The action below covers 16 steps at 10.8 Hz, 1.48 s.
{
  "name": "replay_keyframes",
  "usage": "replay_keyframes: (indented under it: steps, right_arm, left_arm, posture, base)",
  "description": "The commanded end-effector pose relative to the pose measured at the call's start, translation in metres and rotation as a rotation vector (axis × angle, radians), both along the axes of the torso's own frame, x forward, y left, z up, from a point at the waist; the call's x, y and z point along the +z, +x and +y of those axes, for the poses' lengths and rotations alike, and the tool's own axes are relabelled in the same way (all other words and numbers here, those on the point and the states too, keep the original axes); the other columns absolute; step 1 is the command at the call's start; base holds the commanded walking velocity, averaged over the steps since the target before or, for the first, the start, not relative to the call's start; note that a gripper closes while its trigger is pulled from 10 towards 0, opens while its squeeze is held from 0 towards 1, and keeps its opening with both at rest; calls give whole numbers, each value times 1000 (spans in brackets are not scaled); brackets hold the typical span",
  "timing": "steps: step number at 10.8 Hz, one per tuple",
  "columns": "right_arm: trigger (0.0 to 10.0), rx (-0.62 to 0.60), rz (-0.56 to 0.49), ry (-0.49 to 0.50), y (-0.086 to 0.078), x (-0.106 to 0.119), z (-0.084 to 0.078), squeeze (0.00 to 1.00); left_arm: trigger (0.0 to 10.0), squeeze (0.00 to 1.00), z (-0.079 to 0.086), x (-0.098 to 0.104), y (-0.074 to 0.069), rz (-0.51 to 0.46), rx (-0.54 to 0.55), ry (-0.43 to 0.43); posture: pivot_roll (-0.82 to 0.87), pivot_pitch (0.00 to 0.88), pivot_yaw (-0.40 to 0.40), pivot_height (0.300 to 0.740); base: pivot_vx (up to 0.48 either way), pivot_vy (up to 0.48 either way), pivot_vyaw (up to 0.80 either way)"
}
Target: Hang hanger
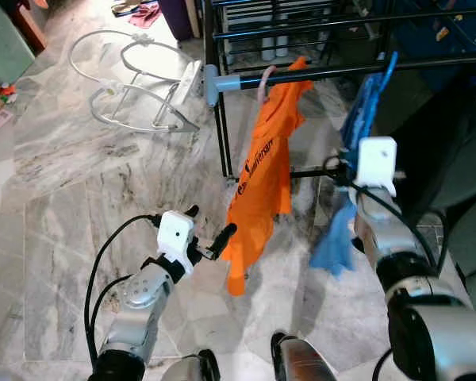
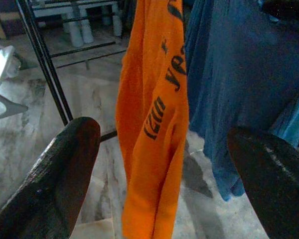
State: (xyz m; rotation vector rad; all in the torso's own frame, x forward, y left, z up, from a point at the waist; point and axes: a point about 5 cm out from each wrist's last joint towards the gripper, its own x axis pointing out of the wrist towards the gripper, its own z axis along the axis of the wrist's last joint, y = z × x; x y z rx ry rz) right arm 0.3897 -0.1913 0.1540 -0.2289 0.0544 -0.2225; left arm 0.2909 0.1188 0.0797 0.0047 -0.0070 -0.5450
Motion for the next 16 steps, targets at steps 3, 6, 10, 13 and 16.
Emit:
replay_keyframes:
  steps: [3,6,10,13,16]
  right_arm:
    - [10000,21,8,-10,9,12,6,0]
    - [10000,-11,29,9,14,18,4,0]
    - [10000,-103,-3,-42,3,20,-40,0]
    - [10000,-117,-9,-51,-1,22,-56,0]
    - [10000,-6,10,-46,4,23,-41,0]
  left_arm:
    - [10000,0,1,-10,-4,33,15,2]
    - [10000,0,-4,-13,-4,42,8,-3]
    - [10000,0,-7,-14,0,49,-7,4]
    - [10000,0,-11,-16,3,55,-21,10]
    - [10000,0,-11,-18,3,58,-18,16]
  posture:
    - [-243,208,92,740]
    - [-236,183,85,740]
    - [-276,176,100,740]
    - [-294,174,104,740]
    - [-286,170,97,740]
  base:
    - [0,0,0]
    - [0,0,0]
    - [0,0,0]
    - [0,0,0]
    - [0,0,0]
